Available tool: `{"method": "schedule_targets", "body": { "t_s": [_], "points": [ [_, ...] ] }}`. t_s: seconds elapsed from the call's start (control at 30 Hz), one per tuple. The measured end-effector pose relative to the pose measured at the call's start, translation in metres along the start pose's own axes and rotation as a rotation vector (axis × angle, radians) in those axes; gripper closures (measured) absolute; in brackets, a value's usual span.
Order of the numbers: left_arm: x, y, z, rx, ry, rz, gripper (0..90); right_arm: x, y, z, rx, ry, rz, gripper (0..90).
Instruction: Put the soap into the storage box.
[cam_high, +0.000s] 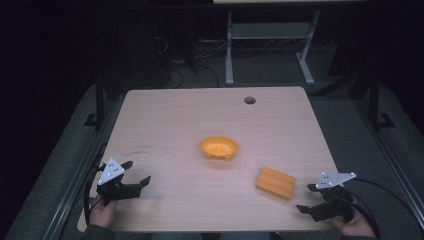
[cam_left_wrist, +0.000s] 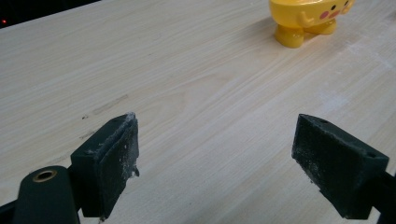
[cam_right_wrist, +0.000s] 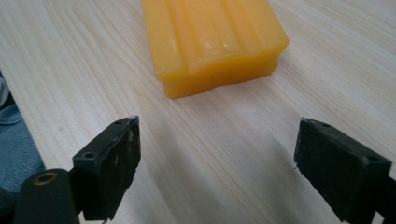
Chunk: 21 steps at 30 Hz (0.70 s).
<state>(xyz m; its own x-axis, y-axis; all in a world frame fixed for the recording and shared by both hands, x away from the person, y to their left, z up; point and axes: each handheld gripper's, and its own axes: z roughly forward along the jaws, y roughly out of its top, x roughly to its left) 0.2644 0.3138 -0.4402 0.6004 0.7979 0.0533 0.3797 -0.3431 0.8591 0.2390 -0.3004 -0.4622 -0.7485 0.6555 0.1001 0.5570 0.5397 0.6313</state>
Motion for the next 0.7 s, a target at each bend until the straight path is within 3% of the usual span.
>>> {"method": "schedule_targets", "body": {
  "t_s": [0.27,0.7],
  "points": [
    [0.001,0.001,-0.001,0.0,0.0,0.004,14.2,0.002,0.006,-0.002,0.017,-0.012,-0.012,14.2],
    [0.001,0.001,-0.001,-0.004,0.0,0.005,14.2,0.003,0.035,0.002,0.062,-0.004,-0.092,14.2]
  ]
}}
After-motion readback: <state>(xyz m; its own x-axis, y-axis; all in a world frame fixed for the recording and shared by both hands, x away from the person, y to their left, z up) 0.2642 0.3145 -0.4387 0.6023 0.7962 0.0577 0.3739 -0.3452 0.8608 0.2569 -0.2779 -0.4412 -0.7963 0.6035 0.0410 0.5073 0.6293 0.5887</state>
